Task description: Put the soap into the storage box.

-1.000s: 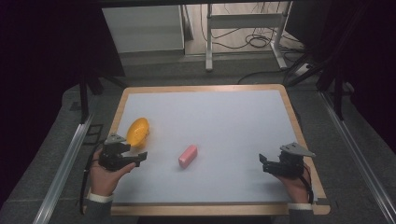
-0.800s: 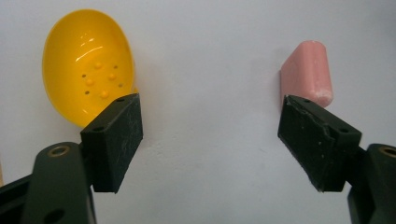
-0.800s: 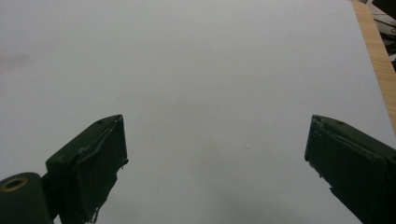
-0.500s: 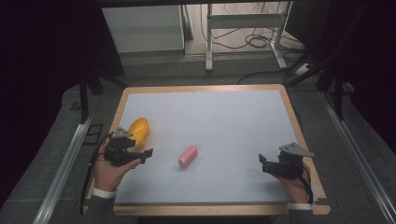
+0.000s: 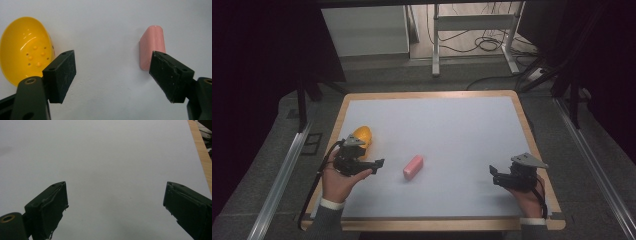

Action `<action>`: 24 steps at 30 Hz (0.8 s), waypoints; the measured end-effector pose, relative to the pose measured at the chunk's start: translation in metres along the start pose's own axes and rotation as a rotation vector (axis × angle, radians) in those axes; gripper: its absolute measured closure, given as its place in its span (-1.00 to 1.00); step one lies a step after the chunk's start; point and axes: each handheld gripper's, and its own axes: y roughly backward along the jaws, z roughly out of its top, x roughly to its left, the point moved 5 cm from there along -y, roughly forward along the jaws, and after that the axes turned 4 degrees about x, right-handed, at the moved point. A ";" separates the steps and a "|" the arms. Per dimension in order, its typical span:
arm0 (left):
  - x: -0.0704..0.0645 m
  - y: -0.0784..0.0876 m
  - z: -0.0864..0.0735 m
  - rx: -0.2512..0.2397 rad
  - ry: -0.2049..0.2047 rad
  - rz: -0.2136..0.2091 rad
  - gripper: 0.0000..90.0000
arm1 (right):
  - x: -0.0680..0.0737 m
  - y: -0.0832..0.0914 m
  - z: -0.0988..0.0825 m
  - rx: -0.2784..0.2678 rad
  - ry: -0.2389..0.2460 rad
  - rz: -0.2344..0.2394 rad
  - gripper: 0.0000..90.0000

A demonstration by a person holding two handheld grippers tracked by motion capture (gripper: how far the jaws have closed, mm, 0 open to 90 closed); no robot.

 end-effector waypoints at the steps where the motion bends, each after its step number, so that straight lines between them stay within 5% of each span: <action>1: -0.001 -0.002 0.001 0.007 -0.005 0.002 -0.50 | 0.000 0.000 0.000 0.000 0.000 0.000 -0.88; 24: -0.019 -0.019 0.019 0.039 -0.055 -0.004 -0.49 | 0.000 -0.001 0.000 0.008 0.000 -0.005 -0.88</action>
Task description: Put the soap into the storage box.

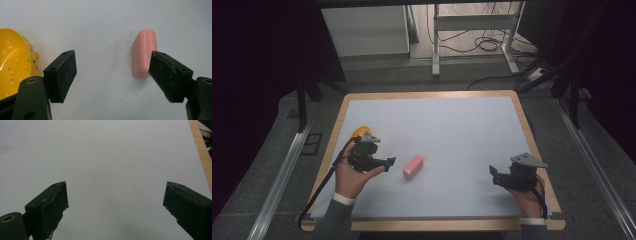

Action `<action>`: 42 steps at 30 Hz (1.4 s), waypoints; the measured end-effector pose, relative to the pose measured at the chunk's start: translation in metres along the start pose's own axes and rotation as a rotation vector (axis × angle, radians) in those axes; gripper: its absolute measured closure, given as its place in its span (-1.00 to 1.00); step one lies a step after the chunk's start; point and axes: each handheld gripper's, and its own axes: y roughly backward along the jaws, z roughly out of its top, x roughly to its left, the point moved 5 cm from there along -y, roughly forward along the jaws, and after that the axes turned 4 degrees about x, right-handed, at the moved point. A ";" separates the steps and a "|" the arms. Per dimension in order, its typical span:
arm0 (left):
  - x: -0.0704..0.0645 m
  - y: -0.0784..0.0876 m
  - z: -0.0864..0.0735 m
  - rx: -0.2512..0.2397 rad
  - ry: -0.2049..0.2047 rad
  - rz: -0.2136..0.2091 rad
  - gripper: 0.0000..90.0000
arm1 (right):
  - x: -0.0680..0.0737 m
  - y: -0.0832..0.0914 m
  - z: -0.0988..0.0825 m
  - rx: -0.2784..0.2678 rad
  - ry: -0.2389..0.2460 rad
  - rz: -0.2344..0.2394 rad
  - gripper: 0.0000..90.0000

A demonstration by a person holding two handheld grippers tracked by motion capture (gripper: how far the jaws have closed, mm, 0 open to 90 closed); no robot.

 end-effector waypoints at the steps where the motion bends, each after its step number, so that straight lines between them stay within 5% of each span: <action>1: 0.000 -0.001 0.001 0.002 -0.002 0.000 -0.49 | 0.000 0.000 0.000 0.002 0.002 -0.002 -0.88; 15: -0.014 -0.009 0.013 -0.001 -0.031 -0.008 -0.54 | 0.000 -0.001 -0.001 0.016 0.007 -0.014 -0.88; 42: -0.036 -0.042 0.033 0.092 -0.096 -0.033 -0.56 | -0.001 -0.002 -0.002 0.022 0.003 -0.012 -0.88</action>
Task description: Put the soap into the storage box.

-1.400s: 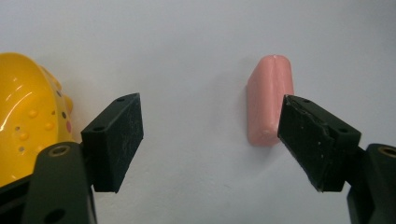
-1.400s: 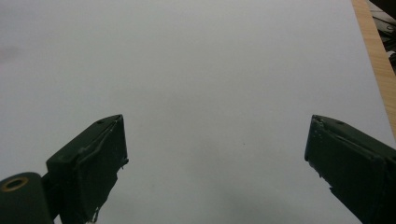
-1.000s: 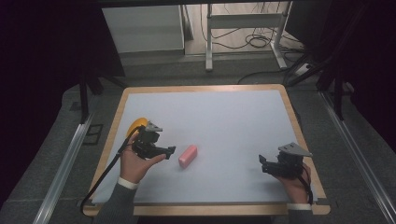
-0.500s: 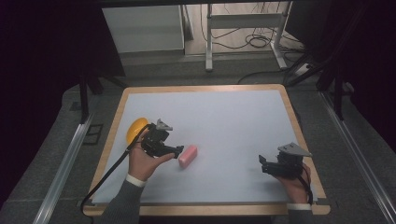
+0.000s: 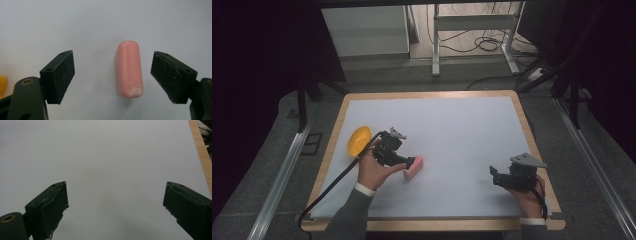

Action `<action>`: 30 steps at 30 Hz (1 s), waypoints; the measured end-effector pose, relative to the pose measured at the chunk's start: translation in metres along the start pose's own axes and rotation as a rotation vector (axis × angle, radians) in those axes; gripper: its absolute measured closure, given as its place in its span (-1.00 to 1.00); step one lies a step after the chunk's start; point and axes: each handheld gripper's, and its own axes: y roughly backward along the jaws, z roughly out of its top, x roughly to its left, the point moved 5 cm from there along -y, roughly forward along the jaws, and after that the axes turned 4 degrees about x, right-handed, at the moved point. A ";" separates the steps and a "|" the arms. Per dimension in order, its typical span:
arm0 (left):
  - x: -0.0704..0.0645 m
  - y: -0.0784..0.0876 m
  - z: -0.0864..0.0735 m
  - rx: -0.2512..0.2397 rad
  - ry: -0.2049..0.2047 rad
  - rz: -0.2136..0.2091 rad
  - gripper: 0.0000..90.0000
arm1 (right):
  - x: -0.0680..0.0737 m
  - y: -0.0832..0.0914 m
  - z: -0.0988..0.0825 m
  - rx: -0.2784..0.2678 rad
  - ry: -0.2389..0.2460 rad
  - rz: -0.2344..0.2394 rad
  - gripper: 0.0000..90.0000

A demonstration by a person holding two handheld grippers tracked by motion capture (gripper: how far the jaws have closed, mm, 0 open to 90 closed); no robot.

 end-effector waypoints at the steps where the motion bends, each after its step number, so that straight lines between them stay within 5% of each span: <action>1: -0.001 -0.002 0.000 0.003 0.003 -0.004 -0.56 | 0.000 0.000 0.000 0.001 0.000 0.001 -0.88; 30: -0.009 -0.041 -0.002 0.106 0.001 -0.054 -0.46 | 0.002 -0.003 -0.002 0.013 -0.001 0.001 -0.88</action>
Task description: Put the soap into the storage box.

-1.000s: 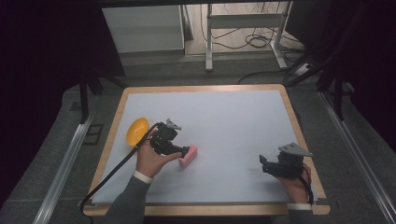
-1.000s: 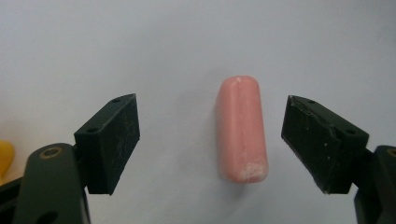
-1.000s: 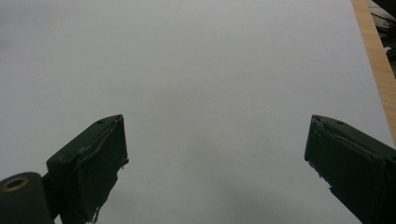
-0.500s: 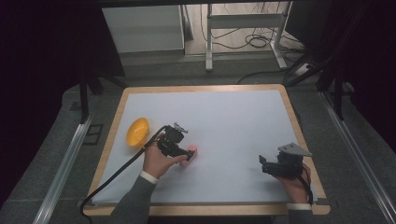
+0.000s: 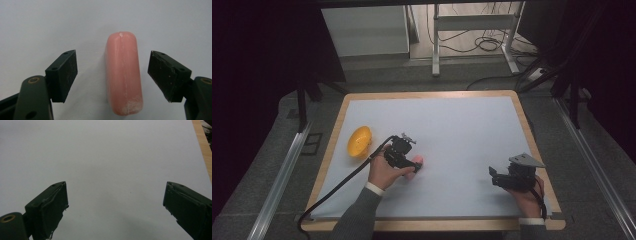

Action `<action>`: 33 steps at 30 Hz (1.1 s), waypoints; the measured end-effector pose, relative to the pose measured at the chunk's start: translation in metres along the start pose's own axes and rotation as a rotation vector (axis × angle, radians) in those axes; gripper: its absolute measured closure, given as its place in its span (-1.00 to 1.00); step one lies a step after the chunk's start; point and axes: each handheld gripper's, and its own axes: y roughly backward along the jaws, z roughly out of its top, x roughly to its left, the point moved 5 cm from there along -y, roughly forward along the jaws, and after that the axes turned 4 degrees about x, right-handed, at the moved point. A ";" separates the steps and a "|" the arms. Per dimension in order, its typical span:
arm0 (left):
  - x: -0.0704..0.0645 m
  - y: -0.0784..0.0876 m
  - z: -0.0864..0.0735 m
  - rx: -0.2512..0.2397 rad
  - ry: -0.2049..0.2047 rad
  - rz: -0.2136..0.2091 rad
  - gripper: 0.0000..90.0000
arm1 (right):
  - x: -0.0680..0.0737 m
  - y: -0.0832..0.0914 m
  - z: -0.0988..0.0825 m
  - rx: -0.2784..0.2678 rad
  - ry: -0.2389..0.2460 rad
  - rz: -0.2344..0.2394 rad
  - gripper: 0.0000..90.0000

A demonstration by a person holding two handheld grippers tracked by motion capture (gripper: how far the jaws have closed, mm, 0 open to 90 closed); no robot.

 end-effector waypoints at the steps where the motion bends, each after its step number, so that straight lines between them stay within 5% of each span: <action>1: 0.000 -0.001 0.000 0.007 -0.001 -0.002 -0.46 | 0.000 0.000 0.000 0.000 0.000 -0.001 -0.88; 13: -0.004 -0.021 -0.003 0.049 -0.001 0.011 -0.36 | 0.000 -0.001 -0.001 0.006 0.003 -0.005 -0.88; 20: -0.007 -0.025 -0.004 0.051 -0.004 -0.002 -0.12 | 0.000 -0.002 -0.001 0.009 0.003 -0.005 -0.88; 25: -0.008 -0.026 -0.004 0.042 -0.010 -0.015 0.25 | -0.001 -0.001 -0.001 0.006 0.003 -0.007 -0.88; 33: -0.007 -0.024 -0.005 0.043 -0.017 -0.018 0.33 | -0.002 0.000 -0.001 0.003 0.000 -0.007 -0.88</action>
